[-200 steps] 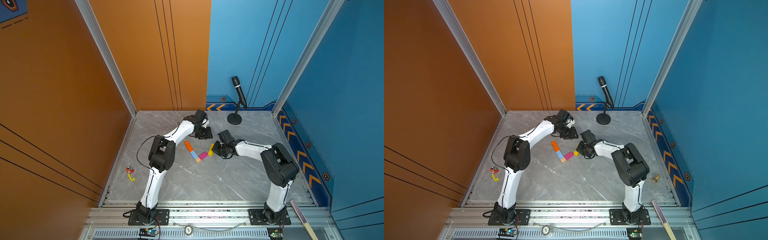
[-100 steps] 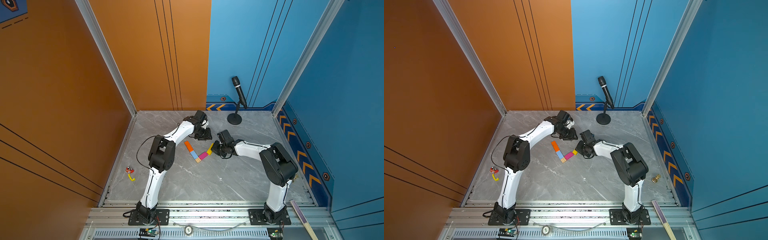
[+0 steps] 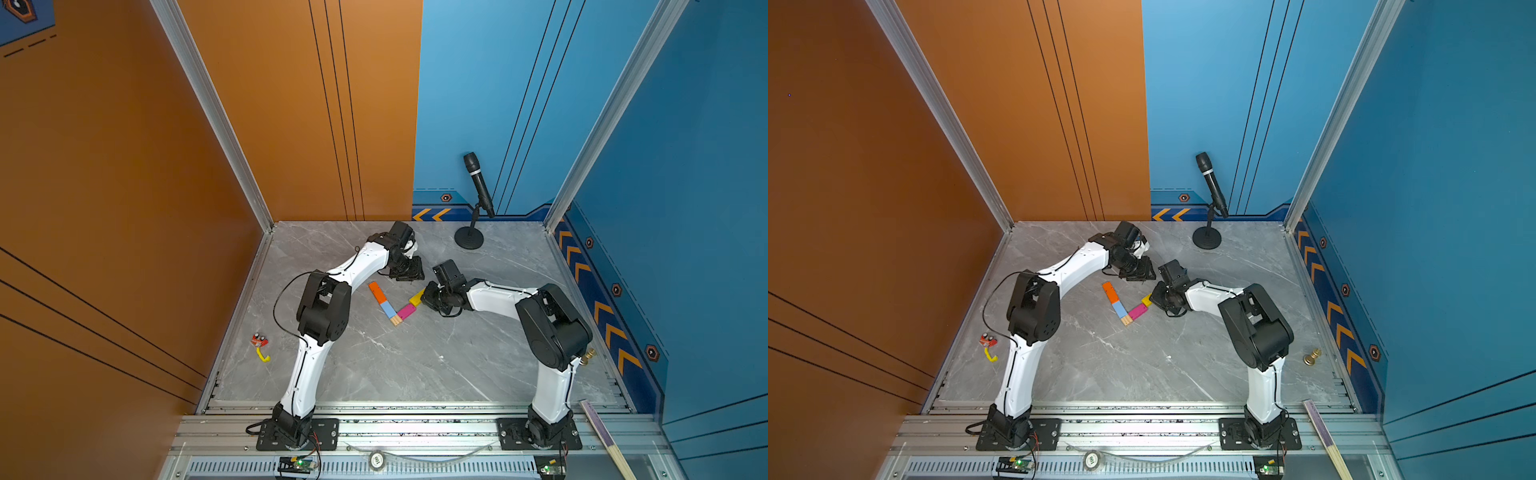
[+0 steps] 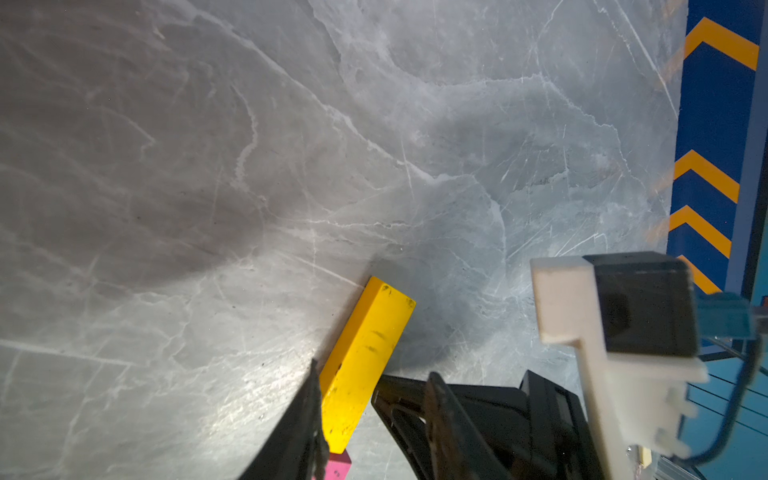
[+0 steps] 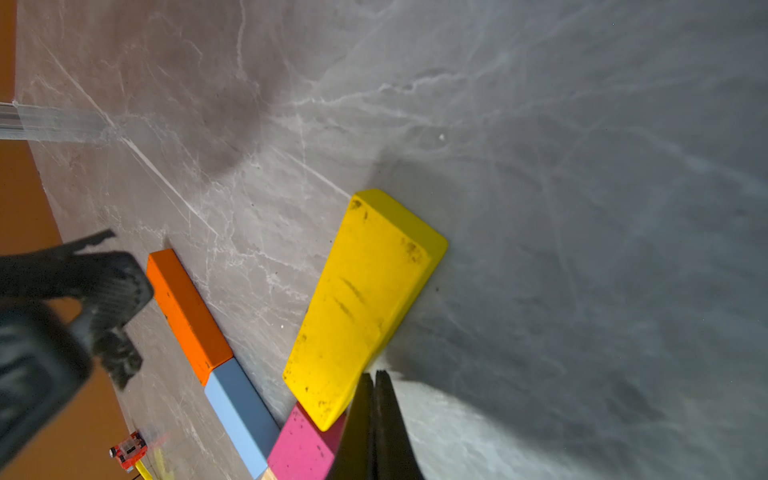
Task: Assemble the letter v with building blocks
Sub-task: Assemble the building block at the center of the board.
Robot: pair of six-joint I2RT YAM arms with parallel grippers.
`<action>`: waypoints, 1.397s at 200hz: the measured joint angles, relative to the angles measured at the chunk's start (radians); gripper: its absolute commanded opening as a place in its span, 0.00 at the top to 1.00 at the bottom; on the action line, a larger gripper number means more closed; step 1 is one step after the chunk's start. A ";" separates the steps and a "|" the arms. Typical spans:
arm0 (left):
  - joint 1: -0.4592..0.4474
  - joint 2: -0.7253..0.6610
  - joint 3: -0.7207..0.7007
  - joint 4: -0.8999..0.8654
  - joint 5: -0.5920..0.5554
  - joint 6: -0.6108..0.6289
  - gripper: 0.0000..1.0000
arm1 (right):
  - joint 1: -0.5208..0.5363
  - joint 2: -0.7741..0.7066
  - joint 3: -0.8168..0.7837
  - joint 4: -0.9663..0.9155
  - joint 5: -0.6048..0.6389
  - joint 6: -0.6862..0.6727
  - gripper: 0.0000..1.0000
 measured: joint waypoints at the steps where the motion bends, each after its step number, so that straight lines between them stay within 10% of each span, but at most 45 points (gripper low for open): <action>1: 0.000 0.000 0.000 0.000 0.000 0.000 0.57 | 0.000 0.000 0.000 0.000 0.000 0.000 1.00; 109: -0.002 0.004 -0.024 0.000 -0.003 0.001 0.57 | -0.136 -0.207 -0.001 -0.045 0.012 -0.046 0.90; 206: -0.007 0.077 0.008 0.000 -0.003 0.008 0.56 | -0.229 0.195 0.282 -0.076 -0.146 -0.154 0.81; 279: -0.011 0.091 0.008 0.000 -0.003 0.008 0.55 | -0.193 0.224 0.294 -0.060 -0.193 -0.145 0.78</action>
